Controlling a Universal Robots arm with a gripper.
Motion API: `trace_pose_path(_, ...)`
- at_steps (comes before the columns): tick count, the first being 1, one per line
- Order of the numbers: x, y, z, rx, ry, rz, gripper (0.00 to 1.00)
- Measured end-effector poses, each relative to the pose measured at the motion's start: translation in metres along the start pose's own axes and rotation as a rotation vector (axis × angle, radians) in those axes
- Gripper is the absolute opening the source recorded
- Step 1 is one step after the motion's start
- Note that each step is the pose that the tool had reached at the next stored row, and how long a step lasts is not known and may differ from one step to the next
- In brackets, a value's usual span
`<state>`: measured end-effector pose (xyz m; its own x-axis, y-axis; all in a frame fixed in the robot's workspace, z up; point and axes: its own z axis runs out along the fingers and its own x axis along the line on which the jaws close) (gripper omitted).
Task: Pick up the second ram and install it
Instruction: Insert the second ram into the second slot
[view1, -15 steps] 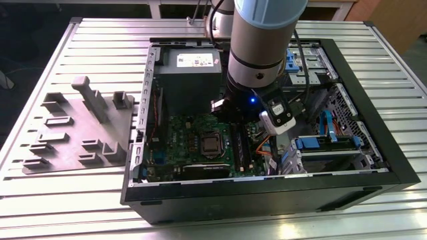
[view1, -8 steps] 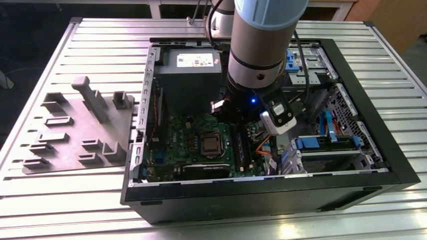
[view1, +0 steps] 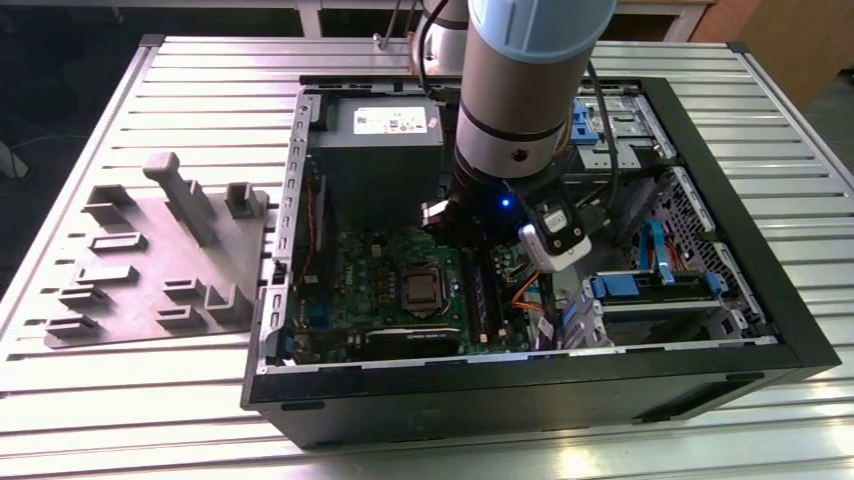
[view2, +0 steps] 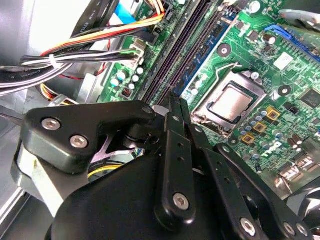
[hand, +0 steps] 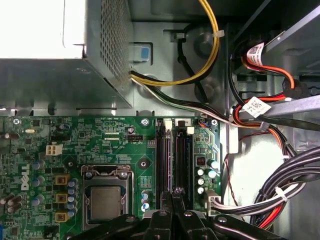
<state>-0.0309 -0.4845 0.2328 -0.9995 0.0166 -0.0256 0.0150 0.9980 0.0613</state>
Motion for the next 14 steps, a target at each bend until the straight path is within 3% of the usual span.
trace_pose_path(14,0.0001,-0.0011,0.0020,-0.0001,0.0000,0.000,0.11)
